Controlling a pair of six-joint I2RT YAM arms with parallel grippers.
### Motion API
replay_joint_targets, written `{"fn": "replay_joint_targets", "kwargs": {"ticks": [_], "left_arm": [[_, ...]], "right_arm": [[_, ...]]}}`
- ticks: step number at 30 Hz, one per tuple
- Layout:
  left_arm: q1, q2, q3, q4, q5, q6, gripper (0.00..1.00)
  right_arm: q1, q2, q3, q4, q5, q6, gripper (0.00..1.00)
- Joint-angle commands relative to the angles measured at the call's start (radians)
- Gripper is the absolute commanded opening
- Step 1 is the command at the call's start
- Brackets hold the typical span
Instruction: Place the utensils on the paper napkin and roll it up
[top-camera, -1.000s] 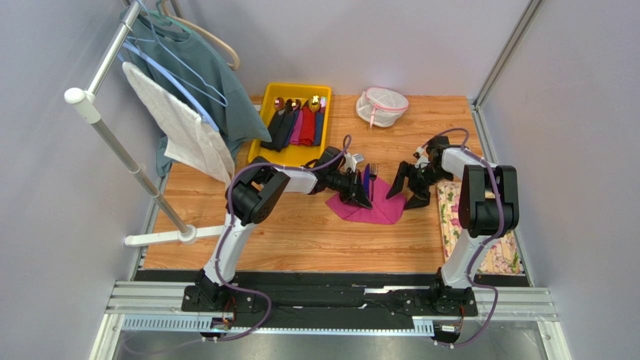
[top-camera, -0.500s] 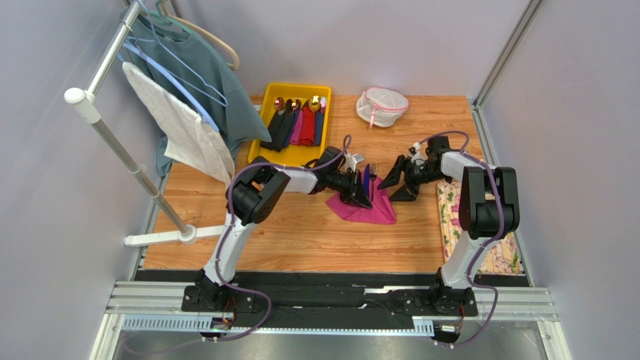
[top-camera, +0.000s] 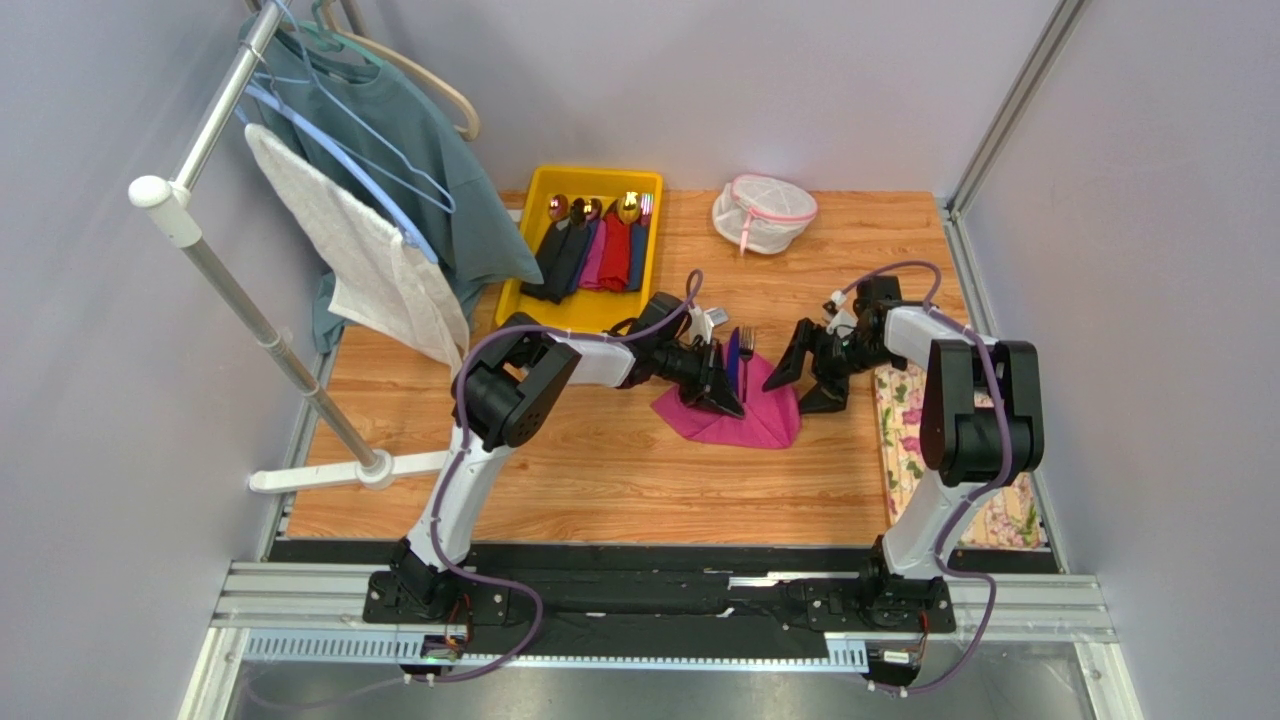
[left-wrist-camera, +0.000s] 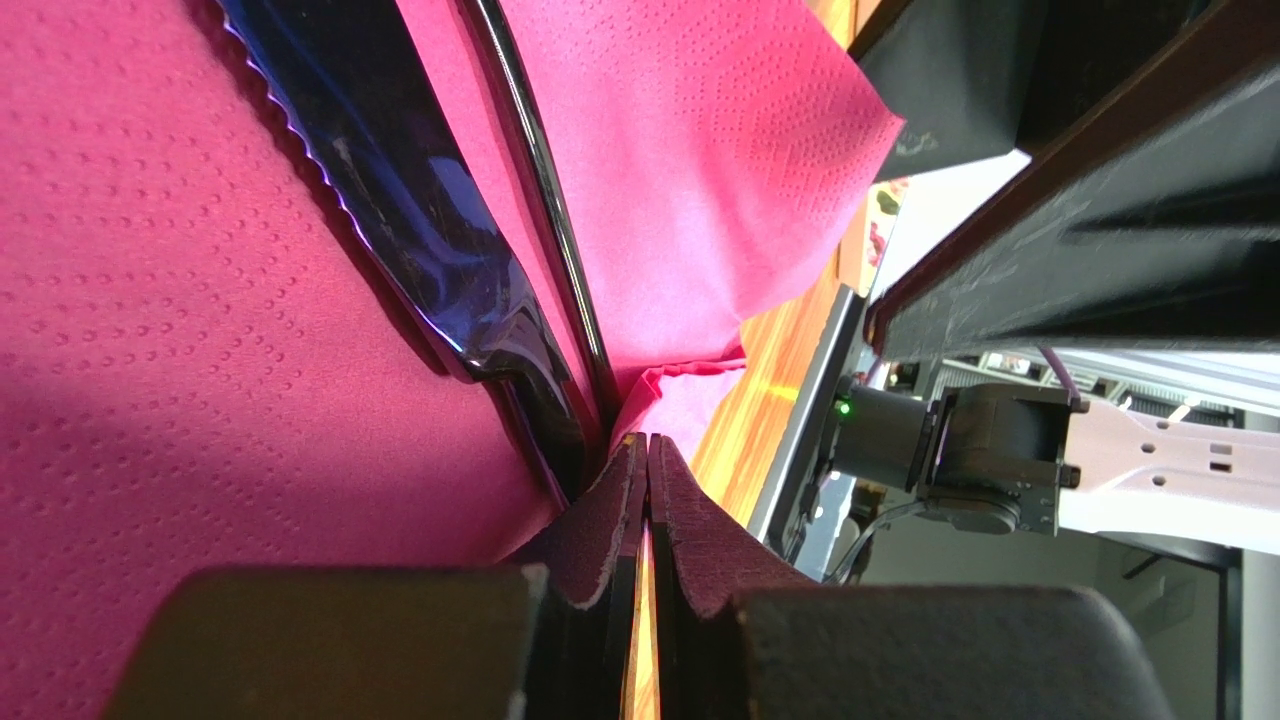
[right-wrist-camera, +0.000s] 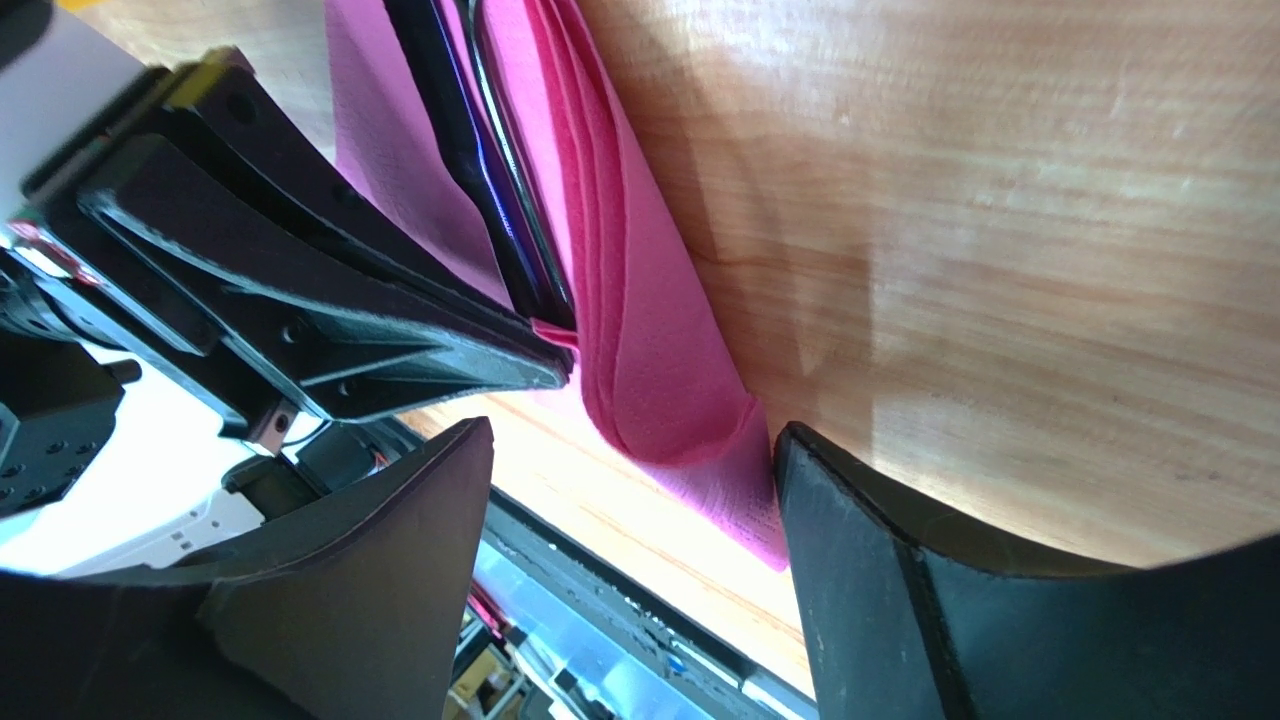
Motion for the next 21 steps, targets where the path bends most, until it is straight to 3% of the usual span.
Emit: {"fn": "replay_joint_targets", "kwargs": {"ticks": [1,9,16,19,21], "left_arm": [[0.002,0.018,0.011,0.002,-0.009,-0.001,0.09],[0.002,0.015,0.005,0.005,-0.014,-0.002,0.09],[0.002,0.01,0.002,0.005,-0.015,0.001,0.09],[0.002,0.012,0.002,0.004,-0.018,-0.001,0.09],[0.002,0.012,0.003,0.004,-0.017,-0.001,0.09]], "right_arm": [[0.003,-0.017,-0.033,-0.047,-0.049,-0.04,0.72],[0.002,-0.028,-0.069,-0.062,-0.118,-0.039,0.71],[0.0,-0.07,-0.04,-0.024,-0.043,-0.025,0.65],[0.002,-0.08,-0.034,-0.012,-0.01,-0.028,0.59],[0.003,-0.076,-0.03,-0.015,-0.003,-0.028,0.49]]}}
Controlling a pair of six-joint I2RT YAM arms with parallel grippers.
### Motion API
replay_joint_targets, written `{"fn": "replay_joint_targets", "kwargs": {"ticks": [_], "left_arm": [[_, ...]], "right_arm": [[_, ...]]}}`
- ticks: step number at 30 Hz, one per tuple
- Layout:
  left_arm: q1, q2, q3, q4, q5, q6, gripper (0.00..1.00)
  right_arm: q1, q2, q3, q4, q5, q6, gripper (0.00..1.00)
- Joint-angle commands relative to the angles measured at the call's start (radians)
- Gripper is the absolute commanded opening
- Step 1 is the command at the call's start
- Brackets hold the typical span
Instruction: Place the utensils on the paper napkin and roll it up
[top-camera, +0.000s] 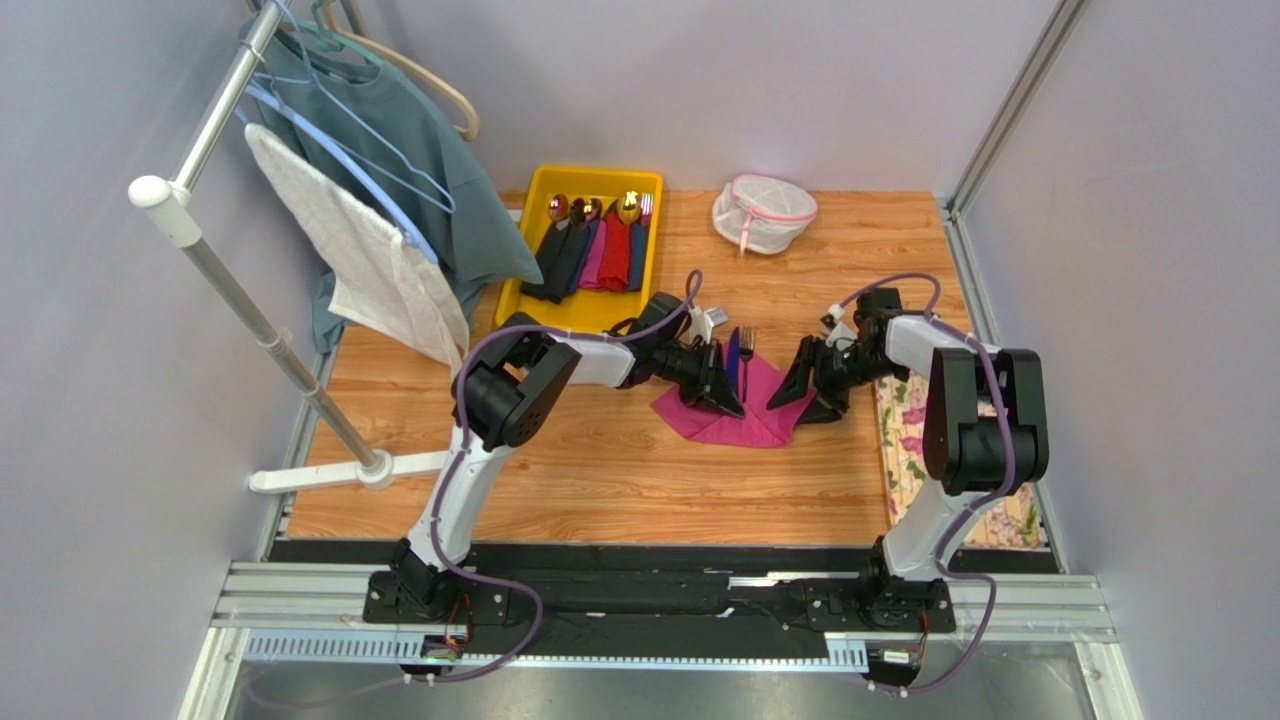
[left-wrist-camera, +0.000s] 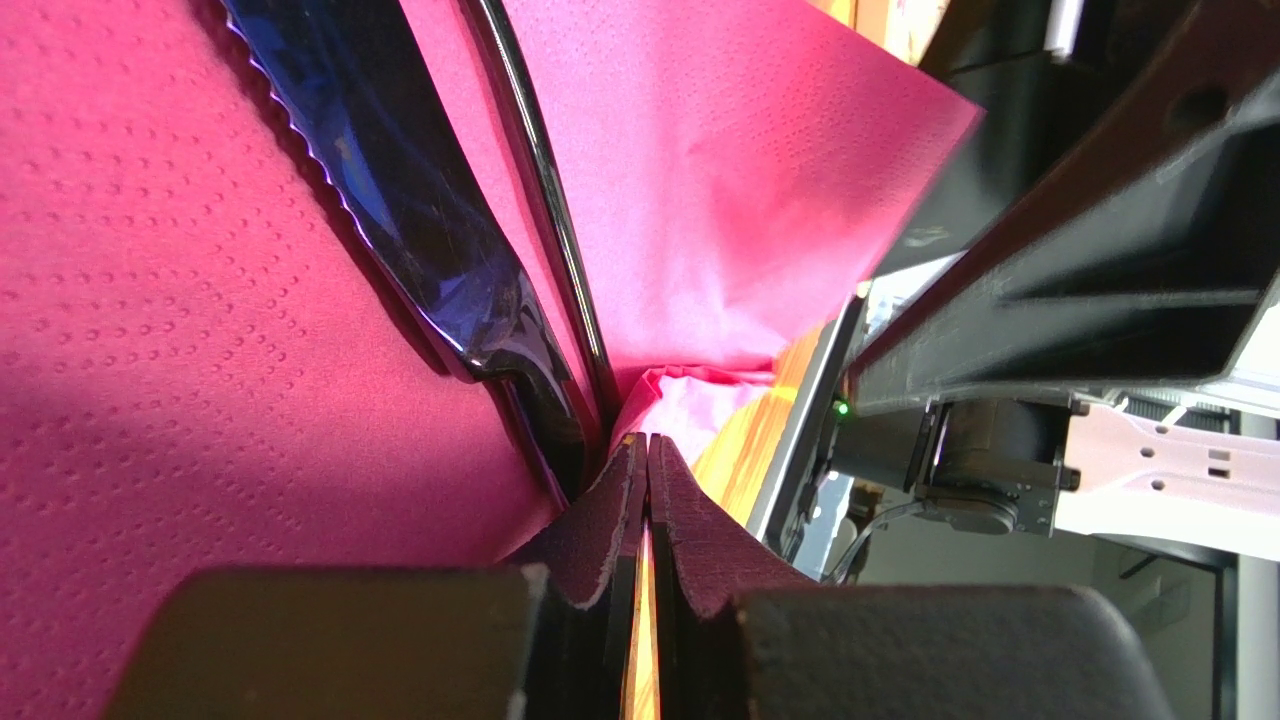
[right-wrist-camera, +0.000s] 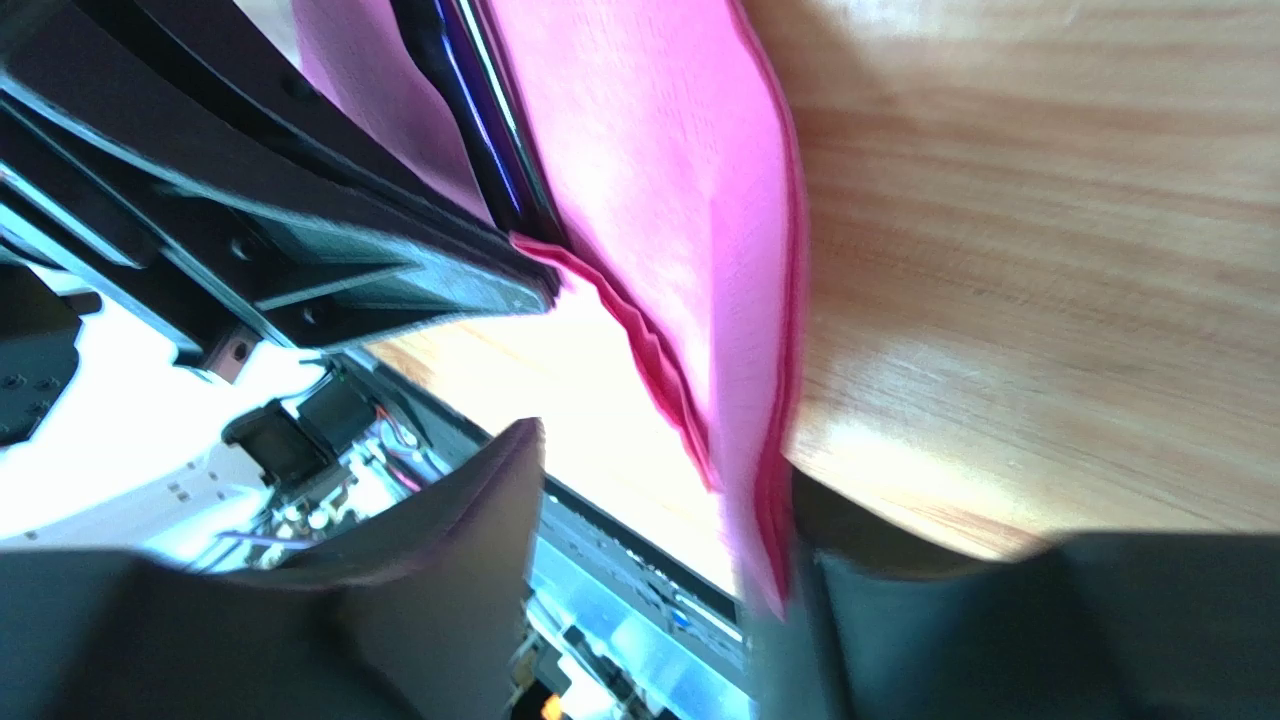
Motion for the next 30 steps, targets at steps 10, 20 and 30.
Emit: {"fn": "replay_joint_targets", "kwargs": {"ticks": [10,20,30], "left_arm": [[0.002,0.009,0.002,-0.002,-0.022,0.007,0.06],[0.002,0.003,0.002,-0.004,-0.022,0.012,0.05],[0.007,-0.038,-0.035,0.081,-0.004,-0.017,0.06]], "right_arm": [[0.064,-0.005,0.076,0.023,-0.038,0.013,0.09],[0.146,0.069,0.105,0.069,-0.041,0.062,0.04],[0.147,0.127,0.103,0.079,0.022,0.058,0.01]]}}
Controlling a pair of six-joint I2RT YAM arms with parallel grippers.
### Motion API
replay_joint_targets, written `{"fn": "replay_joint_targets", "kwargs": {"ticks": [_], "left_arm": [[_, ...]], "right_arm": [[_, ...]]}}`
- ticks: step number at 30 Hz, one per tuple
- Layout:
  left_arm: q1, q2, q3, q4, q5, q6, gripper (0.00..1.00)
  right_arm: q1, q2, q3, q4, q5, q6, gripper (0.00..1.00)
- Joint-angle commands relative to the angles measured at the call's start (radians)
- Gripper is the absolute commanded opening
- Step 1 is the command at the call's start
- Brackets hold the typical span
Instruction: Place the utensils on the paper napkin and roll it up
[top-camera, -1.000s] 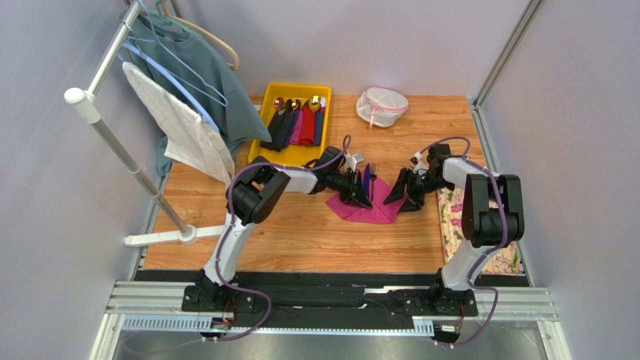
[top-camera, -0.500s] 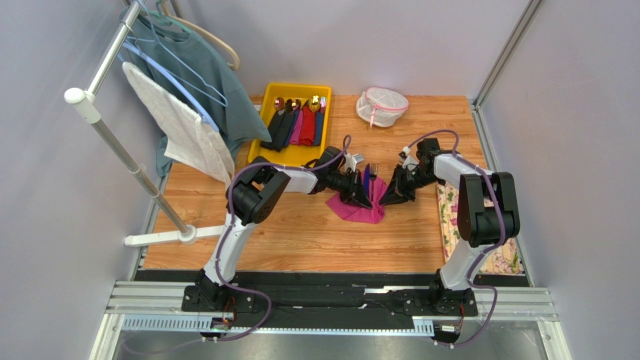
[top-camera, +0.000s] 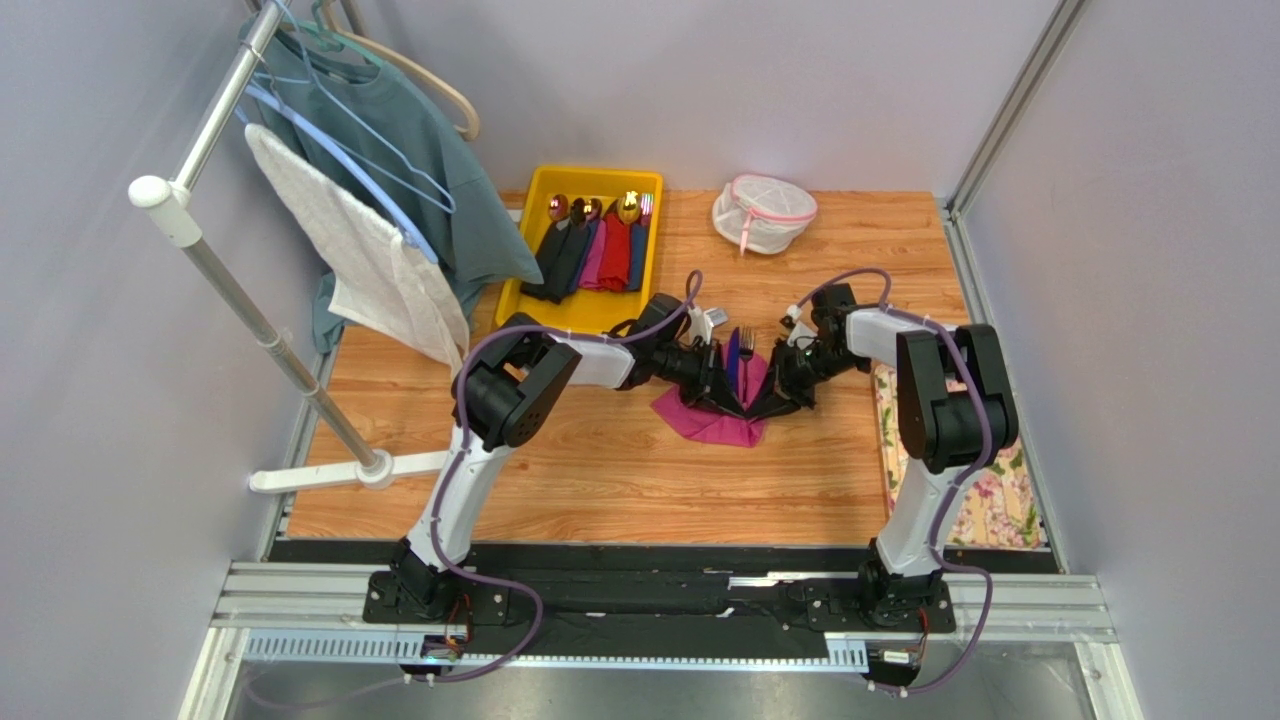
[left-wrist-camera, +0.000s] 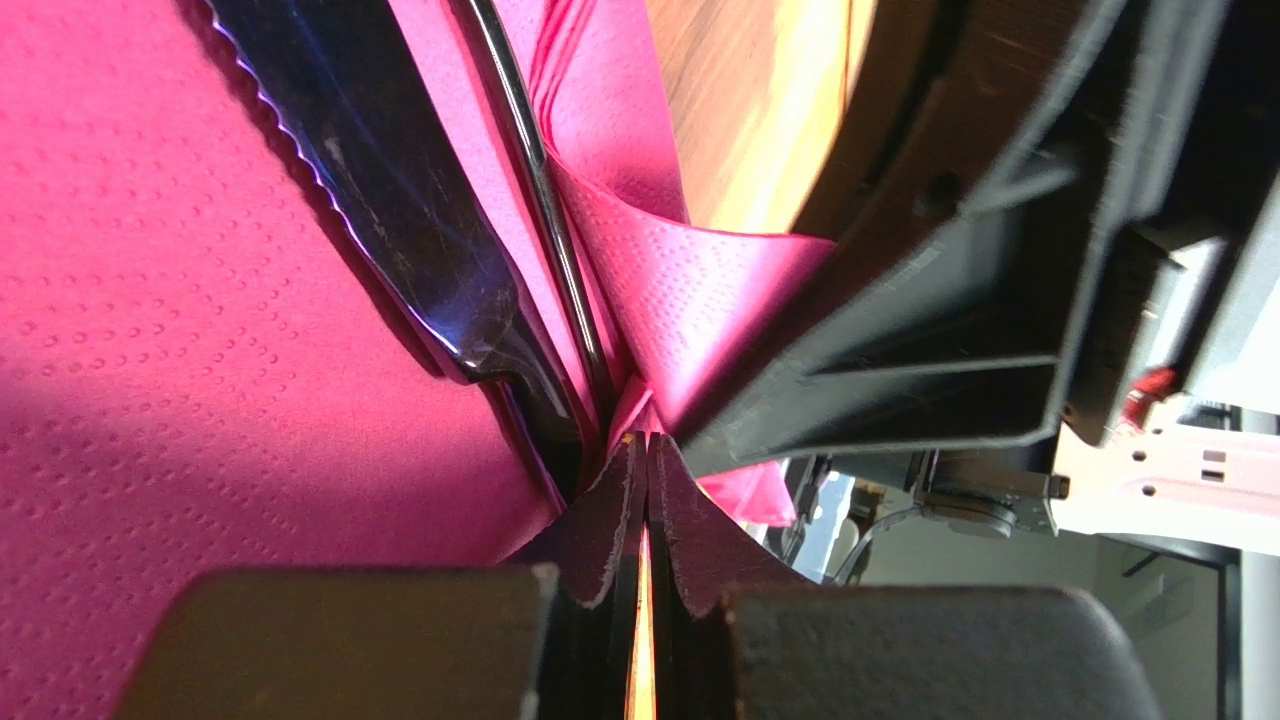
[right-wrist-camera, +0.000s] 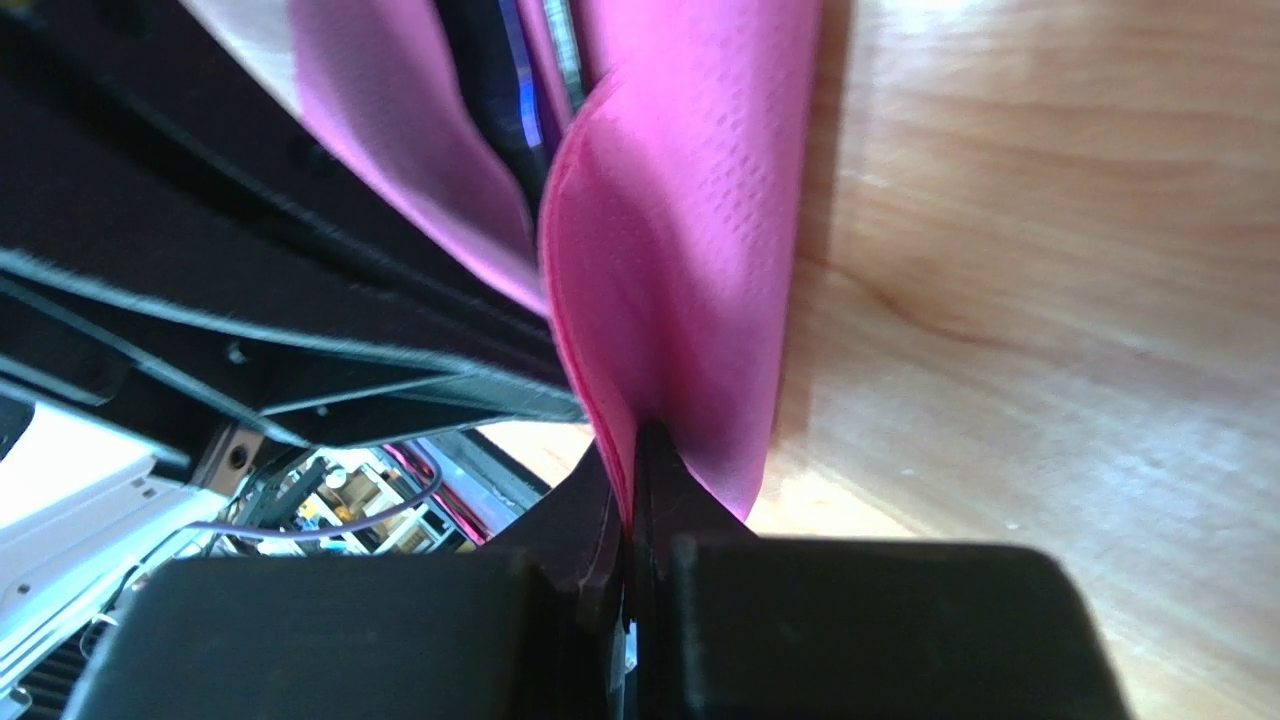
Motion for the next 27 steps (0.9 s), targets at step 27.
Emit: {"fn": "replay_joint_targets", "kwargs": {"ticks": [27], "left_arm": [[0.044,-0.244,-0.126,-0.269,0.053,0.327,0.13]], "right_arm": [[0.02,0.008,0.051,0.005,0.111,0.002,0.0]]}}
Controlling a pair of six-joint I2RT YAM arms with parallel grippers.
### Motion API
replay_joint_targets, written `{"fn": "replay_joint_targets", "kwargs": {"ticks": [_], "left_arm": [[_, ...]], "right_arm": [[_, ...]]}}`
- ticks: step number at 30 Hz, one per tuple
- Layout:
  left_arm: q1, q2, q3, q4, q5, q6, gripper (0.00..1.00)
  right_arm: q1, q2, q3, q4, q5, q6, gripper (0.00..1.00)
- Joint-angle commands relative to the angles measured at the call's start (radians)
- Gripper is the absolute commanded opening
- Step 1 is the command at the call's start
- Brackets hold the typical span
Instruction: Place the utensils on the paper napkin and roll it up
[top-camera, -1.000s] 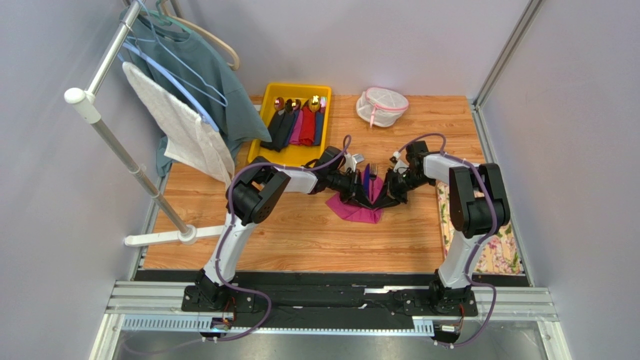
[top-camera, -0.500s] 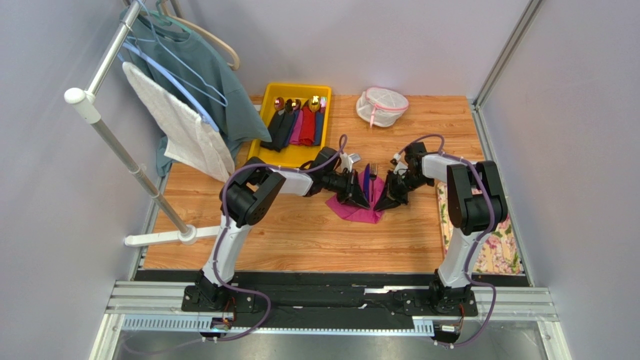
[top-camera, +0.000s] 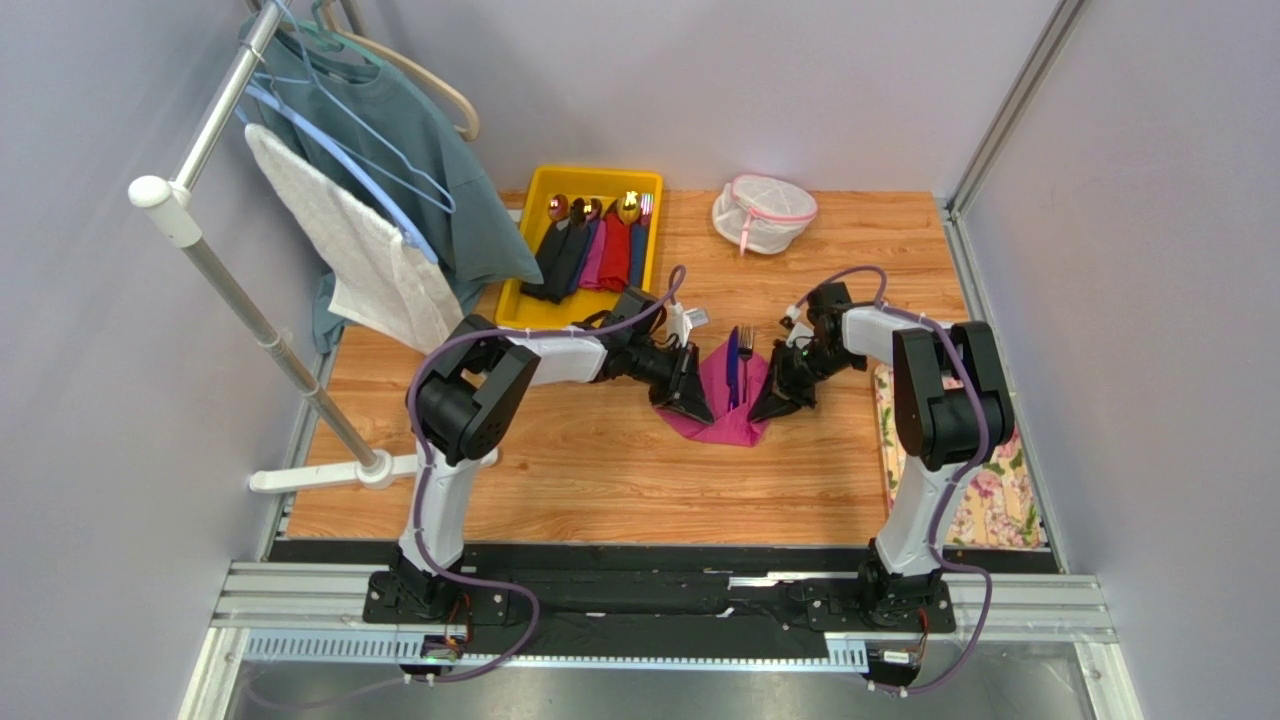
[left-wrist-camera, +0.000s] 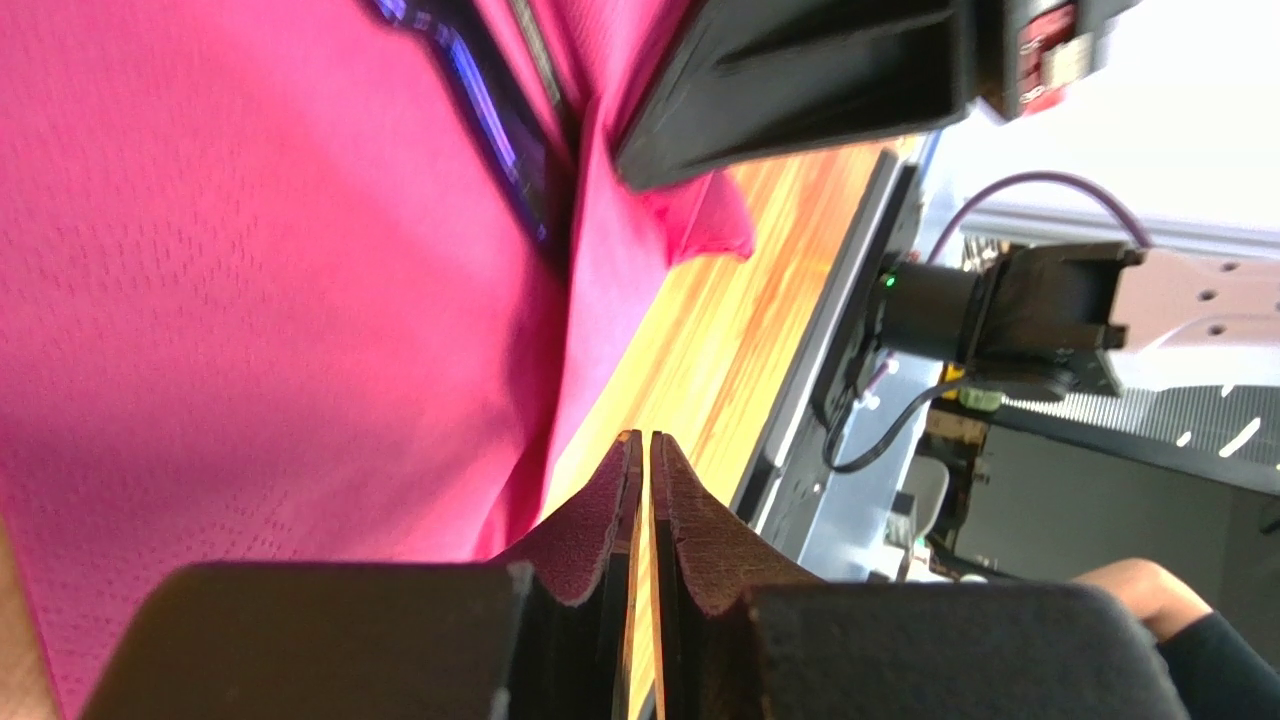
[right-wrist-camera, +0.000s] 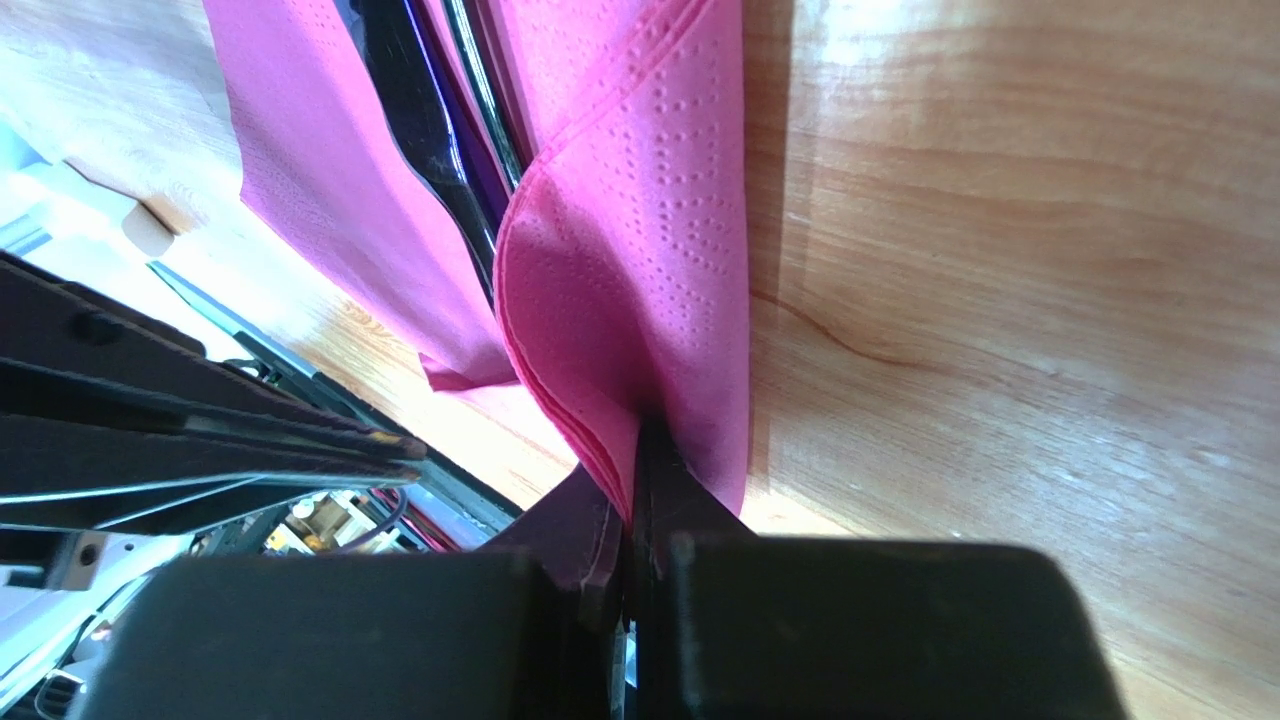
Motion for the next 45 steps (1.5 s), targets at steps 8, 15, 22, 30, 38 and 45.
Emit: {"fn": "replay_joint_targets", "kwargs": {"ticks": [8,15,22,30,38,45], "left_arm": [[-0.027,0.019,0.036,0.035,0.016,0.008,0.1],[-0.026,0.06,0.066,0.046,-0.028,-0.035,0.04],[-0.026,0.089,0.088,0.02,-0.039,-0.044,0.0],[-0.027,0.12,0.114,-0.02,-0.042,-0.049,0.0],[-0.03,0.135,0.135,-0.063,-0.067,-0.035,0.0],[-0.035,0.141,0.148,-0.082,-0.073,-0.026,0.0]], "right_arm": [[0.016,-0.025,0.038,0.009,0.028,0.008,0.0],[0.022,-0.043,0.044,-0.005,0.014,0.016,0.0],[0.027,-0.062,0.063,-0.033,-0.004,0.023,0.01],[0.037,-0.08,0.07,-0.05,-0.025,0.033,0.01],[0.048,-0.077,0.078,-0.06,-0.042,0.048,0.01],[0.054,-0.068,0.08,-0.031,-0.079,0.086,0.0]]}}
